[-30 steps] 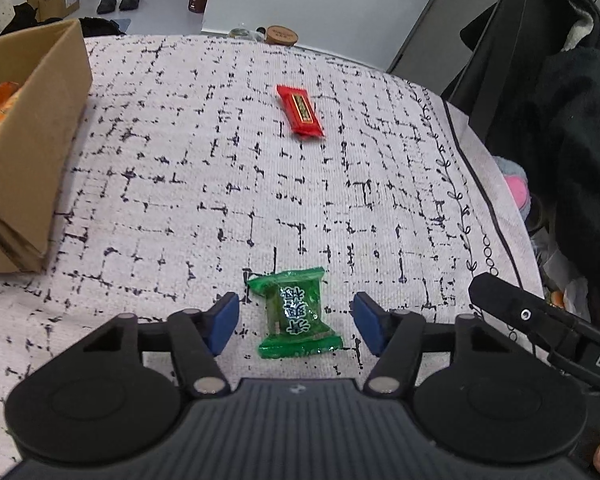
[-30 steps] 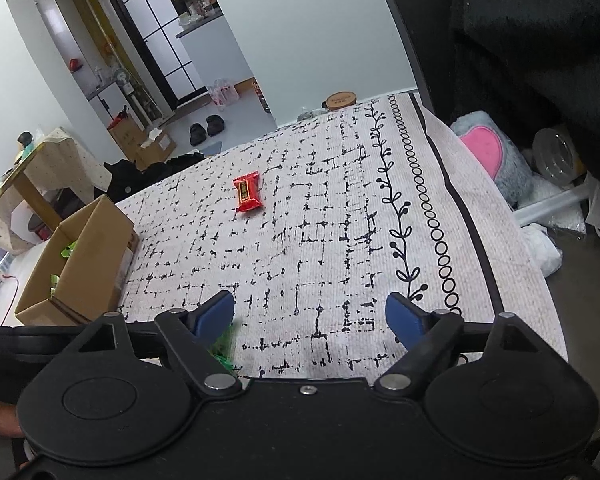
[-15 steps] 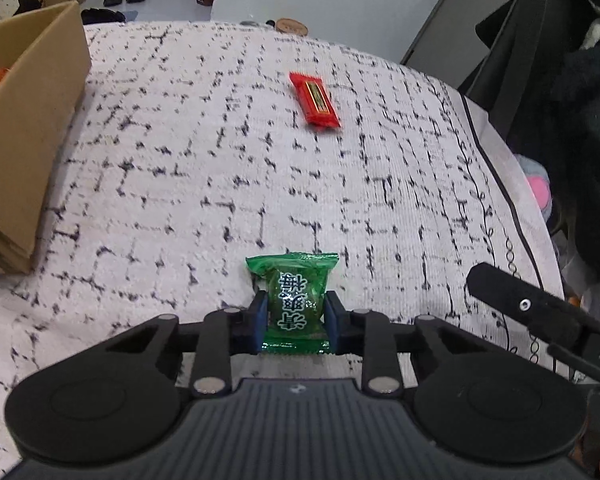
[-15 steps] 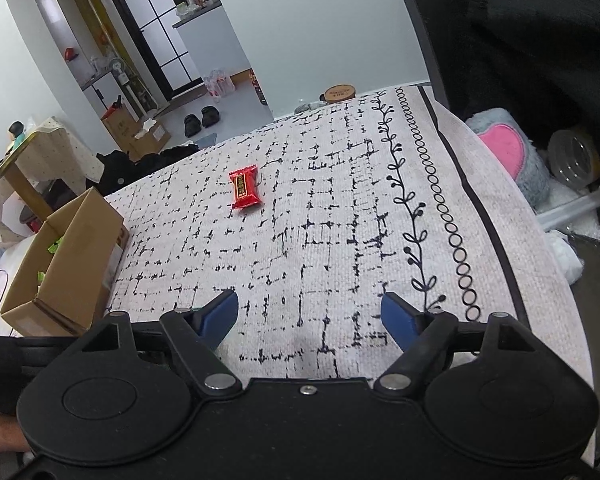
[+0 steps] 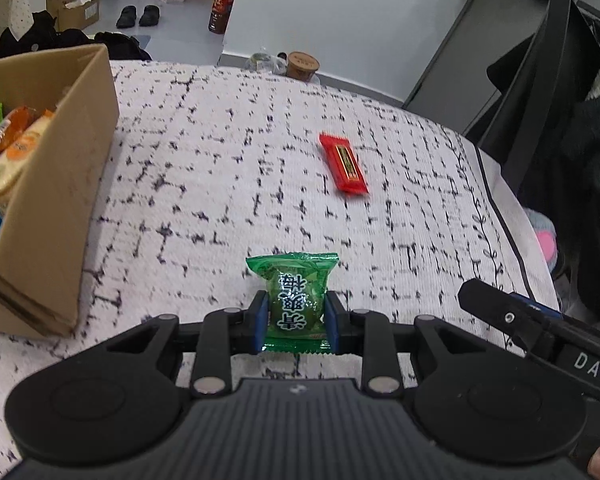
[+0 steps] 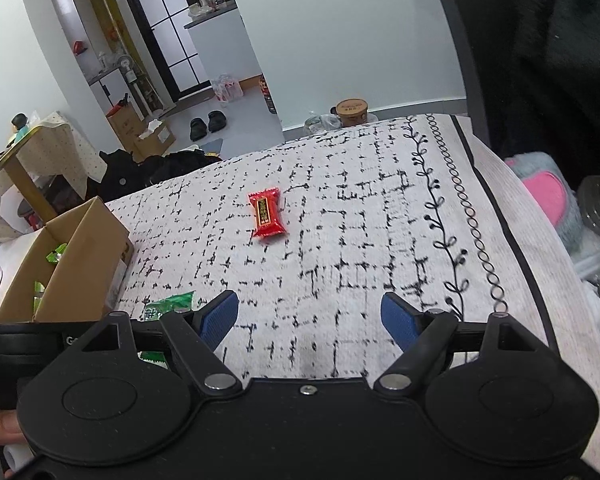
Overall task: Organize snacks
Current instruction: 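Lower the right tool onto the red bar and close it while the left tool holds the green candy, then carry the green candy and red bar over the box with both tools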
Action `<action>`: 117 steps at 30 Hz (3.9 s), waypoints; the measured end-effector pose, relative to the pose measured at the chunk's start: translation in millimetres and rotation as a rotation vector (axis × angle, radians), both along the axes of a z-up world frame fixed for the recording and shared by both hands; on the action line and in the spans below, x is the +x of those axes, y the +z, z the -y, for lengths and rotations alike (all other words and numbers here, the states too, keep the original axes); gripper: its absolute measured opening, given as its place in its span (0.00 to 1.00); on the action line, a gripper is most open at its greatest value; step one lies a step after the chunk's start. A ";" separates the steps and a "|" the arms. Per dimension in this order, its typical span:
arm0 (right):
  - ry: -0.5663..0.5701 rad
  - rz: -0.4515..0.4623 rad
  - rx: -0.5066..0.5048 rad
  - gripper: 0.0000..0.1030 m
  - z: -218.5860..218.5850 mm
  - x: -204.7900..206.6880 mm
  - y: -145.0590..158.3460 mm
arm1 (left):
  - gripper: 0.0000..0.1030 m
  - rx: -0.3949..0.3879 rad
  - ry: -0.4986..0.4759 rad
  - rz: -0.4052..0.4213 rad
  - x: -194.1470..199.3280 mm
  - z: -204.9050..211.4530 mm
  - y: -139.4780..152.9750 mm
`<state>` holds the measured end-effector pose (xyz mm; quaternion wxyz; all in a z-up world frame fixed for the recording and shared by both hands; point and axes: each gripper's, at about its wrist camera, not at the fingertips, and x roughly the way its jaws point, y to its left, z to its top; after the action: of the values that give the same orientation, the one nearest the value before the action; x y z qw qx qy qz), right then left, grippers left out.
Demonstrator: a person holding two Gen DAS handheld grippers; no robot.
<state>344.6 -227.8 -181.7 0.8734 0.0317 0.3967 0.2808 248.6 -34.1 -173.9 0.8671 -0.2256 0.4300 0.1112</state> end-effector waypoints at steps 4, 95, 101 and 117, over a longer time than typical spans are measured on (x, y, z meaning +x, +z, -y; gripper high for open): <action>-0.007 0.007 -0.011 0.76 -10.9 6.3 1.8 | 0.27 0.001 0.009 0.022 3.4 -9.7 5.0; 0.240 0.173 0.177 0.19 -168.7 9.3 74.2 | 0.27 0.110 0.261 0.230 -32.5 -140.3 122.7; 0.287 0.152 0.177 0.19 -186.9 2.1 71.8 | 0.27 0.127 0.311 0.212 -46.8 -163.3 122.2; 0.376 0.114 0.170 0.19 -209.6 -21.2 67.5 | 0.32 0.117 0.405 0.131 -68.7 -203.0 100.4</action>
<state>323.4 -18.2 -114.1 0.8206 0.0148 0.3207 0.4728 179.9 168.9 -73.5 0.8647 -0.2636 0.3115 0.2929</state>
